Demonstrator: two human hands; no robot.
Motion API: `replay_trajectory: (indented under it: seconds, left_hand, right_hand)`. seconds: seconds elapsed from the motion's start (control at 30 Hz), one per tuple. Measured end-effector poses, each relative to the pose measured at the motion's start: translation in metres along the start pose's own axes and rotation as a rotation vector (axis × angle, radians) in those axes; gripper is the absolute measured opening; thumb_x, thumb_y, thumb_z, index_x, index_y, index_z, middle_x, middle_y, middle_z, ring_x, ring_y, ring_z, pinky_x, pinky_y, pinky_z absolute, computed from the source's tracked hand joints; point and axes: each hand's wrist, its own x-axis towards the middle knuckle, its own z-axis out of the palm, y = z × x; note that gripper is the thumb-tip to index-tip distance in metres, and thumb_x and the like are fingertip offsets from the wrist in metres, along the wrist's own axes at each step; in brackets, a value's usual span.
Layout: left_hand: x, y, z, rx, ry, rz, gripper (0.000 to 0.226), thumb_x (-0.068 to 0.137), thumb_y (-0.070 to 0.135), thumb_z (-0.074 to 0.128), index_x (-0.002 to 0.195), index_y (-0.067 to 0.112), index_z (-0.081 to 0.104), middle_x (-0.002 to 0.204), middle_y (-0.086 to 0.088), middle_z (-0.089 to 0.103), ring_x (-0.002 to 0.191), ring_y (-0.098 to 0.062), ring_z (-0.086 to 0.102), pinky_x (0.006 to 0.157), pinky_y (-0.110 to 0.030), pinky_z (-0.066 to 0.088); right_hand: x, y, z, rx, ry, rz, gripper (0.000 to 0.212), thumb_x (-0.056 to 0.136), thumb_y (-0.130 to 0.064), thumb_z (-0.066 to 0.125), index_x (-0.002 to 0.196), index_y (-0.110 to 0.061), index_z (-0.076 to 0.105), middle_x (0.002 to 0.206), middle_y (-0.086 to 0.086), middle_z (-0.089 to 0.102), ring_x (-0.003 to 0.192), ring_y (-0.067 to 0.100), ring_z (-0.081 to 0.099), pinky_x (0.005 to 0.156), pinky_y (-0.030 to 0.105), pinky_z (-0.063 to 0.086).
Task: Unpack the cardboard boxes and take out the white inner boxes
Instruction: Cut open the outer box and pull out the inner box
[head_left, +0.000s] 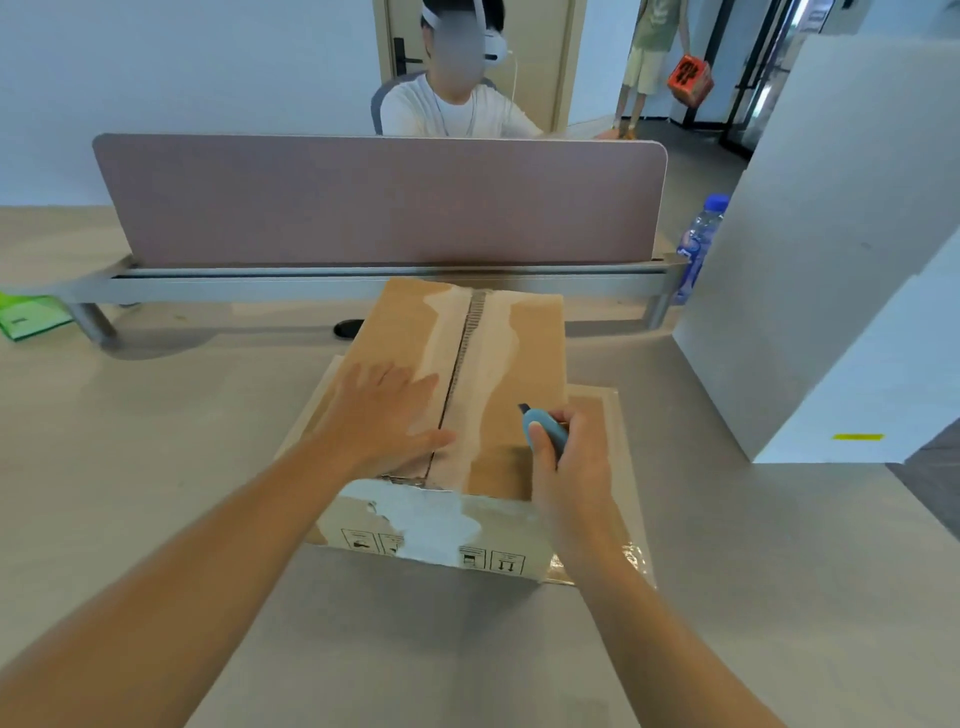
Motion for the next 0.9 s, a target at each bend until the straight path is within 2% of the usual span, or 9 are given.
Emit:
replay_trajectory:
  seconds: [0.07, 0.17, 0.3, 0.43, 0.47, 0.57, 0.7, 0.8, 0.9]
  left_hand:
    - [0.0, -0.005, 0.01, -0.045, -0.037, 0.045, 0.108, 0.055, 0.081, -0.003, 0.149, 0.029, 0.009, 0.156, -0.002, 0.009, 0.144, -0.023, 0.002, 0.117, -0.041, 0.005]
    - [0.001, -0.002, 0.02, -0.056, -0.056, 0.029, 0.119, 0.043, 0.084, -0.011, 0.149, 0.03, 0.003, 0.157, -0.004, 0.001, 0.145, -0.024, -0.002, 0.117, -0.042, 0.002]
    - [0.0, 0.004, 0.022, -0.077, -0.014, -0.01, 0.114, 0.047, 0.079, -0.011, 0.149, 0.03, 0.001, 0.157, -0.006, -0.011, 0.144, -0.025, -0.01, 0.116, -0.043, -0.003]
    - [0.002, 0.012, 0.024, -0.034, -0.011, 0.114, 0.115, 0.044, 0.084, -0.031, 0.147, 0.035, -0.011, 0.155, -0.001, -0.023, 0.143, -0.024, -0.018, 0.115, -0.041, -0.01]
    - [0.004, 0.015, 0.024, -0.02, -0.022, 0.135, 0.106, 0.053, 0.083, -0.028, 0.146, 0.035, -0.013, 0.155, -0.001, -0.022, 0.143, -0.024, -0.019, 0.114, -0.042, -0.011]
    - [0.01, 0.031, 0.023, -0.053, -0.071, 0.081, 0.071, 0.09, 0.065, 0.009, 0.147, 0.03, -0.012, 0.156, 0.0, -0.018, 0.143, -0.021, -0.018, 0.114, -0.045, -0.011]
    - [0.022, 0.064, 0.02, -0.18, -0.037, -0.058, 0.064, 0.095, 0.056, 0.015, 0.149, 0.027, -0.004, 0.157, -0.001, -0.012, 0.145, -0.025, -0.011, 0.114, -0.049, -0.006]
    - [0.033, 0.089, 0.016, -0.255, -0.031, -0.146, 0.065, 0.095, 0.057, 0.016, 0.149, 0.026, -0.002, 0.157, -0.004, -0.013, 0.144, -0.03, -0.012, 0.113, -0.052, -0.006]
    - [0.044, 0.109, 0.006, -0.379, -0.004, -0.219, 0.066, 0.094, 0.058, 0.021, 0.149, 0.025, 0.004, 0.156, -0.01, -0.017, 0.143, -0.032, -0.015, 0.114, -0.049, -0.007]
  right_hand:
    - [0.001, 0.002, 0.003, -0.037, 0.013, -0.057, 0.022, 0.095, -0.022, 0.047, 0.112, -0.009, 0.05, 0.093, -0.007, 0.045, 0.086, 0.01, 0.044, 0.067, 0.016, 0.027]
    - [0.009, 0.007, 0.005, -0.117, 0.001, -0.112, 0.023, 0.095, -0.029, 0.045, 0.112, -0.014, 0.051, 0.091, -0.008, 0.047, 0.082, 0.009, 0.047, 0.069, 0.021, 0.033]
    - [0.029, 0.01, 0.009, -0.253, -0.02, -0.193, 0.025, 0.095, -0.035, 0.041, 0.112, -0.019, 0.05, 0.091, -0.01, 0.047, 0.078, 0.008, 0.046, 0.068, 0.027, 0.039]
    - [0.059, 0.007, 0.013, -0.345, -0.081, -0.311, 0.029, 0.096, -0.025, 0.043, 0.115, -0.005, 0.051, 0.1, 0.007, 0.058, 0.088, 0.022, 0.052, 0.071, 0.031, 0.037]
    - [0.067, 0.007, 0.014, -0.386, -0.093, -0.342, 0.029, 0.096, -0.024, 0.043, 0.115, -0.004, 0.052, 0.102, 0.01, 0.059, 0.091, 0.026, 0.054, 0.073, 0.033, 0.038]
    - [0.089, 0.01, 0.013, -0.458, -0.079, -0.441, 0.027, 0.096, -0.02, 0.044, 0.11, 0.0, 0.055, 0.096, 0.015, 0.063, 0.088, 0.035, 0.057, 0.074, 0.033, 0.036]
    - [0.118, 0.012, 0.004, -0.578, -0.049, -0.379, 0.024, 0.096, -0.019, 0.046, 0.111, -0.003, 0.055, 0.099, 0.013, 0.063, 0.092, 0.032, 0.057, 0.083, 0.036, 0.037]
    - [0.12, 0.011, -0.01, -0.298, 0.065, -0.19, 0.022, 0.094, -0.02, 0.049, 0.111, -0.006, 0.052, 0.093, 0.004, 0.055, 0.087, 0.02, 0.053, 0.084, 0.032, 0.042]
    - [0.108, 0.018, -0.024, -0.068, 0.126, -0.028, 0.015, 0.094, -0.019, 0.05, 0.107, -0.013, 0.047, 0.096, -0.003, 0.049, 0.088, 0.012, 0.049, 0.08, 0.027, 0.043]
